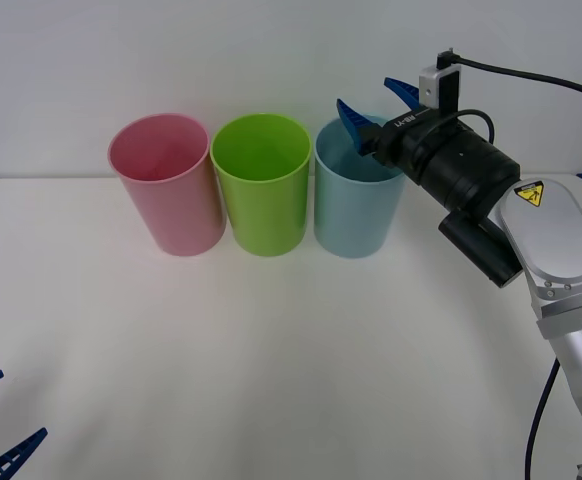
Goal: Put cans in the blue bin and PET bottles in the pink bin and trash in the green bin.
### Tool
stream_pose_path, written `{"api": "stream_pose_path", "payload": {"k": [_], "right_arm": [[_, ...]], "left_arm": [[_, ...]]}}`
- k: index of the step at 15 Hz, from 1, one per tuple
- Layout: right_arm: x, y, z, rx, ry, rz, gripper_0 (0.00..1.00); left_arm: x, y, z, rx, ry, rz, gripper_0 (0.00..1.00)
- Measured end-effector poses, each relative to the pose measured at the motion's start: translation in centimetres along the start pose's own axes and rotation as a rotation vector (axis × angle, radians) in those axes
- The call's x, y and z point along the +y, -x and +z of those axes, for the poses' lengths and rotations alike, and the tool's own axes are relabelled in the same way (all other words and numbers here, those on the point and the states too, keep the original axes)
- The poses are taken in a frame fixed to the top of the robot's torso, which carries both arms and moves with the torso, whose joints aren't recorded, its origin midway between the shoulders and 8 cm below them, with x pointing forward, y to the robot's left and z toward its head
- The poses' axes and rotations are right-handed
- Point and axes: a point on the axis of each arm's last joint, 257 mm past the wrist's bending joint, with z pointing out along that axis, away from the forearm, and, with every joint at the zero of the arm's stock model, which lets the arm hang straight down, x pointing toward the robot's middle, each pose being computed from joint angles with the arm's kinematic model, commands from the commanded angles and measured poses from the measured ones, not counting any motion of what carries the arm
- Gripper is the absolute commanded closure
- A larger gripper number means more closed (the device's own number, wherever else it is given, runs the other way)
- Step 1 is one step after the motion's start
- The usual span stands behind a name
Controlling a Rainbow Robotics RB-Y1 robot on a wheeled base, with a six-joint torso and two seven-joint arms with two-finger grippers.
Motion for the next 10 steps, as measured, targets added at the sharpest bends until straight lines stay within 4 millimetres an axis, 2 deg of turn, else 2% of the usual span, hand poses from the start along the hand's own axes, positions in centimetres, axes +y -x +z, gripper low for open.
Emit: {"api": "stream_pose_path", "payload": {"k": [6,8,10], "right_arm": [[-0.1,0.1,0.0,-0.002,-0.002,0.005,0.00],[0.1,1.0,-0.1,-0.021,0.014,0.028,0.00],[0.2,2.6,-1.0,-0.040,0.066,0.049,0.00]], "left_arm": [[0.0,0.0,0.0,0.000,0.000,0.000,0.00],[0.0,0.0,0.0,0.000,0.000,0.000,0.00],[0.0,0.0,0.0,0.000,0.000,0.000,0.00]]}}
